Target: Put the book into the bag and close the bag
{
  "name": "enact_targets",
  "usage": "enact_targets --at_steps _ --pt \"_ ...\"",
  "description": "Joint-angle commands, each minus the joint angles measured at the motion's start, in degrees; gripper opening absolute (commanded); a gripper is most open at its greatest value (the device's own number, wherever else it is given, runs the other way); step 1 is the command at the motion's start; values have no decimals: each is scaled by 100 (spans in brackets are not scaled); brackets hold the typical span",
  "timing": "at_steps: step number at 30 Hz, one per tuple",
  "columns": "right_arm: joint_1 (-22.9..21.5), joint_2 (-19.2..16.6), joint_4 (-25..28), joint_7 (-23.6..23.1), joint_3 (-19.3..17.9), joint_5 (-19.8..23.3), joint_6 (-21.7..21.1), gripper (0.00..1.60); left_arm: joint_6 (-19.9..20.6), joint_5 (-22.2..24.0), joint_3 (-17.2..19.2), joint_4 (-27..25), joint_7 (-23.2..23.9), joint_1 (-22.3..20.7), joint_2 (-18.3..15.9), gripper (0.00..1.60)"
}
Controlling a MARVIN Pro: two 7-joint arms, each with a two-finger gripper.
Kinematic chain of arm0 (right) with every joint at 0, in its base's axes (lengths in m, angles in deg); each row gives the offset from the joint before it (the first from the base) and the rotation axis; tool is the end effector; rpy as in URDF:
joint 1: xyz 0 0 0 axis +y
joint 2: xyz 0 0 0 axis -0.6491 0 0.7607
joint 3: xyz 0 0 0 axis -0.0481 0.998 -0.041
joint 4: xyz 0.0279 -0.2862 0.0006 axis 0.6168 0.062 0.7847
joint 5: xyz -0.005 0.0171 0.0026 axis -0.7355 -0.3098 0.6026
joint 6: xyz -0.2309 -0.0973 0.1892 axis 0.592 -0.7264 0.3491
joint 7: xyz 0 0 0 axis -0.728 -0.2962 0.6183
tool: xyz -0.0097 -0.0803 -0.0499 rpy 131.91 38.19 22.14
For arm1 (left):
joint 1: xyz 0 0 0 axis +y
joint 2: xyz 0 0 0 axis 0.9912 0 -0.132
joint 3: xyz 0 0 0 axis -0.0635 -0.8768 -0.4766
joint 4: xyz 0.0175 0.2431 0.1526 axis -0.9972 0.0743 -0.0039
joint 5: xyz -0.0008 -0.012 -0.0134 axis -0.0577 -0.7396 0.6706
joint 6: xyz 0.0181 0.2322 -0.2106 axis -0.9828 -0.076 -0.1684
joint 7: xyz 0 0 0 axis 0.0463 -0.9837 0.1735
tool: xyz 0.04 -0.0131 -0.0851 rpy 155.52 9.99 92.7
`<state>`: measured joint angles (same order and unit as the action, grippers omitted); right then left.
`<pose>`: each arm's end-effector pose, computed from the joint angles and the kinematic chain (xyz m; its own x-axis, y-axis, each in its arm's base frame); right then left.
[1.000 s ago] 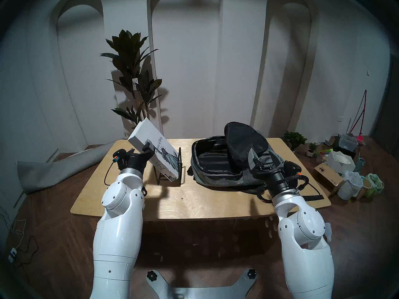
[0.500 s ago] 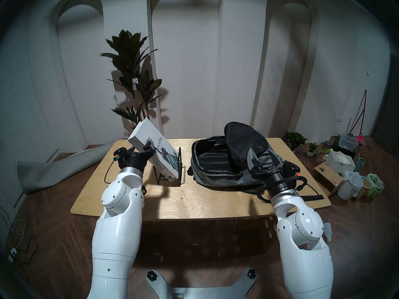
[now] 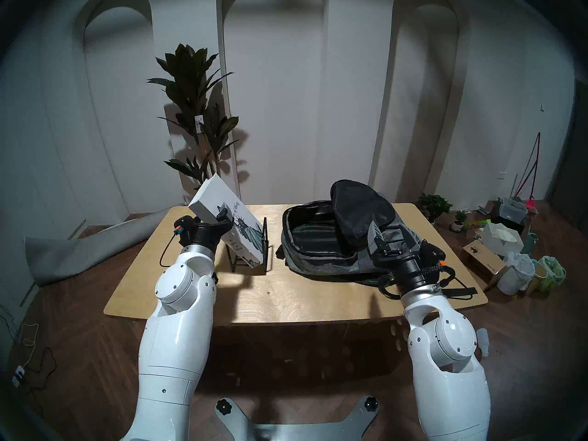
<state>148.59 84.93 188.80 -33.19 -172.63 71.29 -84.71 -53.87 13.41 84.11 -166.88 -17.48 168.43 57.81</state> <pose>0.3318 -0.0135 -0.2271 -0.2194 -0.2489 0.9433 0.1815 -0.9604 -0.2112 0.4437 0.0401 -0.2349 -0.1263 0.3838 0.9148 0.0211 -0.9209 0.3892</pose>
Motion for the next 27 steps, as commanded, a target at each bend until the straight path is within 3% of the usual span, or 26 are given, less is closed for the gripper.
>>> enact_targets --at_steps 1,11,17,18,19,20,22,23,25,27 --pt "-36 45 77 3 24 -21 159 160 -83 -33 22 -91 -13 -201 -15 160" --pt "-127 37 44 4 76 -175 308 160 -102 2 30 -126 3 -147 30 159" --pt "-179 60 -43 28 89 -262 389 160 -145 -7 26 -104 30 -155 36 143" --pt "-217 63 -70 36 80 -265 388 160 -161 -5 25 -104 45 -156 35 136" --pt "-257 74 -95 55 71 -279 403 160 -164 4 26 -107 55 -156 38 104" --pt "-286 74 -111 58 66 -280 399 160 -165 5 25 -110 58 -156 39 85" --pt "-321 76 -112 60 63 -272 377 160 -178 15 25 -112 73 -153 45 65" --pt "-337 65 -121 53 66 -290 385 160 -199 20 23 -119 86 -147 55 38" --pt "-344 71 -132 59 74 -299 382 160 -220 20 21 -137 93 -137 63 17" --pt "-347 76 -137 62 77 -298 383 160 -228 25 23 -144 95 -133 70 14"
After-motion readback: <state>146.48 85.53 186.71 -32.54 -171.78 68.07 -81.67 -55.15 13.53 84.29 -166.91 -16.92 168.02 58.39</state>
